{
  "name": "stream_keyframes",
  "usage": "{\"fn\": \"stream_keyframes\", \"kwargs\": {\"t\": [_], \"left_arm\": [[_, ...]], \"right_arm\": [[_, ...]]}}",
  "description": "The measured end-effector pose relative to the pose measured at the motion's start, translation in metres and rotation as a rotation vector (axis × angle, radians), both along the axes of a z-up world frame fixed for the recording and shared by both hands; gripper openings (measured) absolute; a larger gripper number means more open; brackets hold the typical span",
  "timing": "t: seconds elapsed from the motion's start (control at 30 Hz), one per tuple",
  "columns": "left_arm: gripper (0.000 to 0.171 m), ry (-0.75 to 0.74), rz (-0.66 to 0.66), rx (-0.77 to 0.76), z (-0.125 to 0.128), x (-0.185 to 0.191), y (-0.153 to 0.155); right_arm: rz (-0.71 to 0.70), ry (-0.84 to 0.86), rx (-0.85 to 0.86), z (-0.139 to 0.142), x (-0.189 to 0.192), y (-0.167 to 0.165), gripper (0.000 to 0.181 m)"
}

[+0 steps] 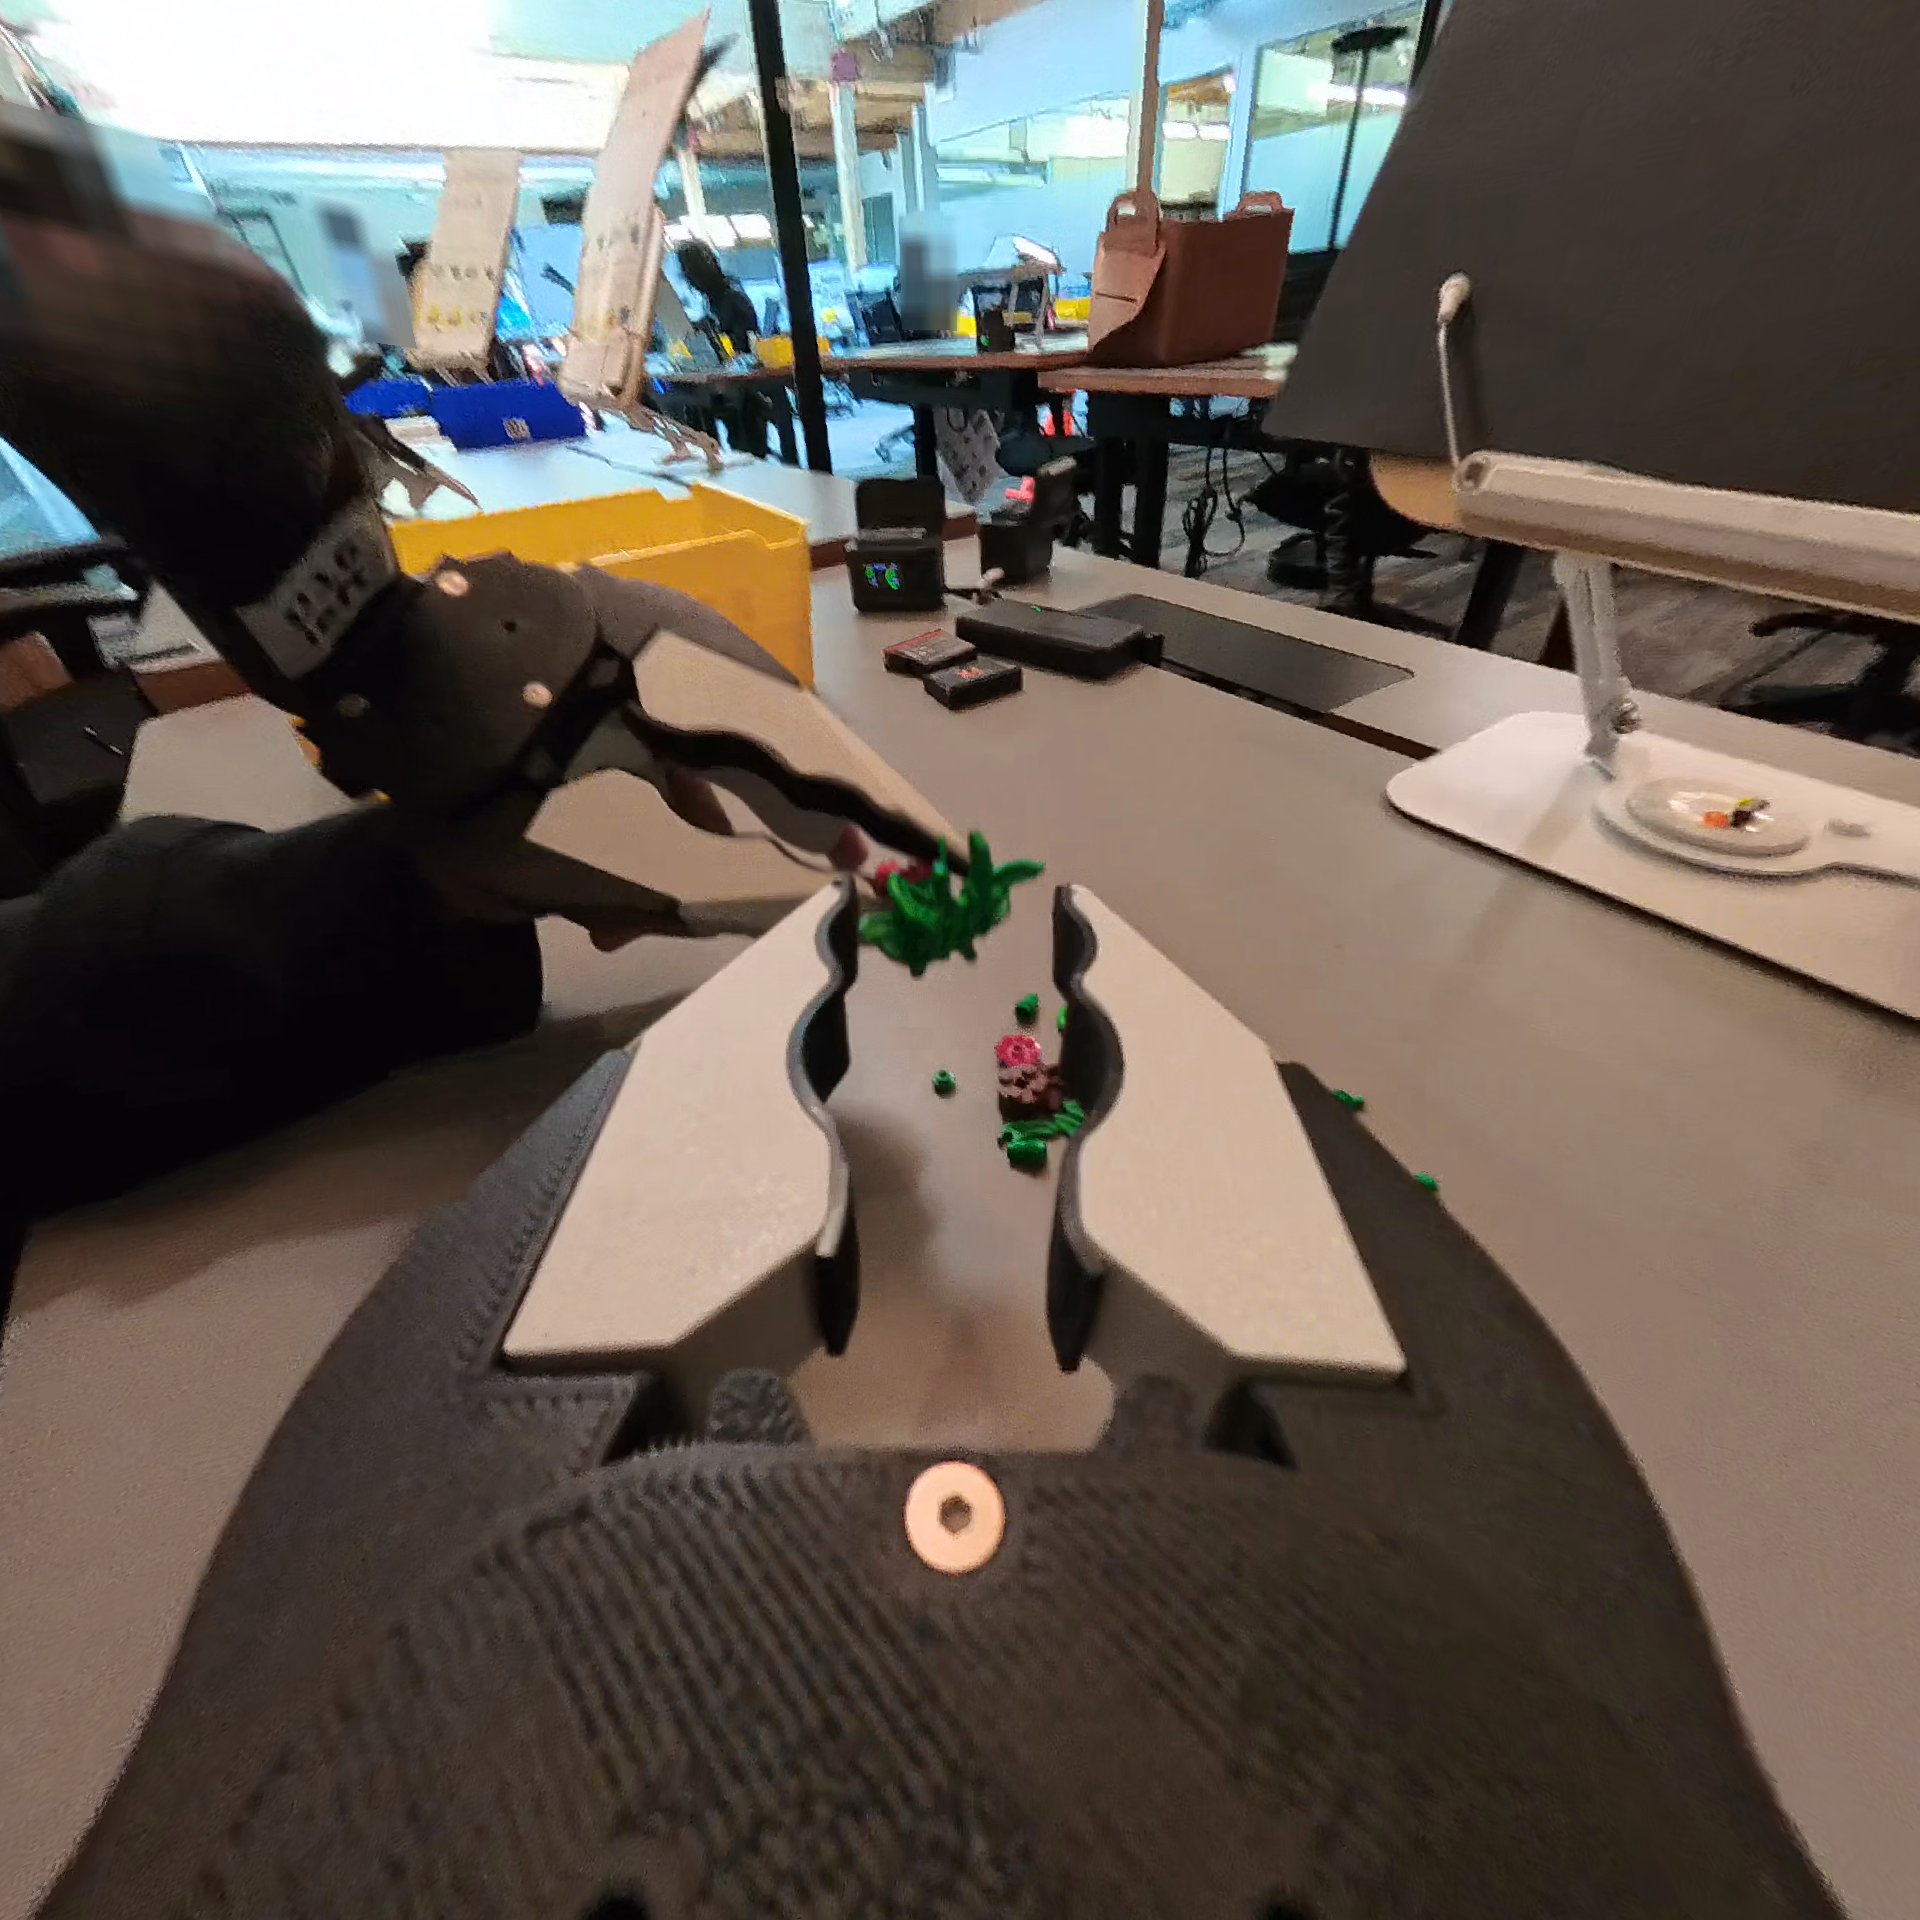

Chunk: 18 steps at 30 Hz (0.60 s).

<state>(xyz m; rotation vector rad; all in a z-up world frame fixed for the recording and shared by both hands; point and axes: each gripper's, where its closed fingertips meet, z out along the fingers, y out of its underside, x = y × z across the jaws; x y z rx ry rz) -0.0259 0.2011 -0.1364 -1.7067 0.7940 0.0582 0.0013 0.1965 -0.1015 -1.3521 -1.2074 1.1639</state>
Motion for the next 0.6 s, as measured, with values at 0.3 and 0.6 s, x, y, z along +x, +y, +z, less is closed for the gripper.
{"fn": "stream_keyframes", "kwargs": {"t": [0.3,0.6], "left_arm": [[0.009,0.127,0.098,0.249,0.027,0.009,0.004],[0.009,0.139,0.128,0.275,0.027,0.023,0.005]], "right_arm": [[0.064,0.03,-0.178,-0.002,-0.003,-0.004,0.036],[-0.003,-0.015,-0.063,-0.005,-0.002,0.001,0.025]]}}
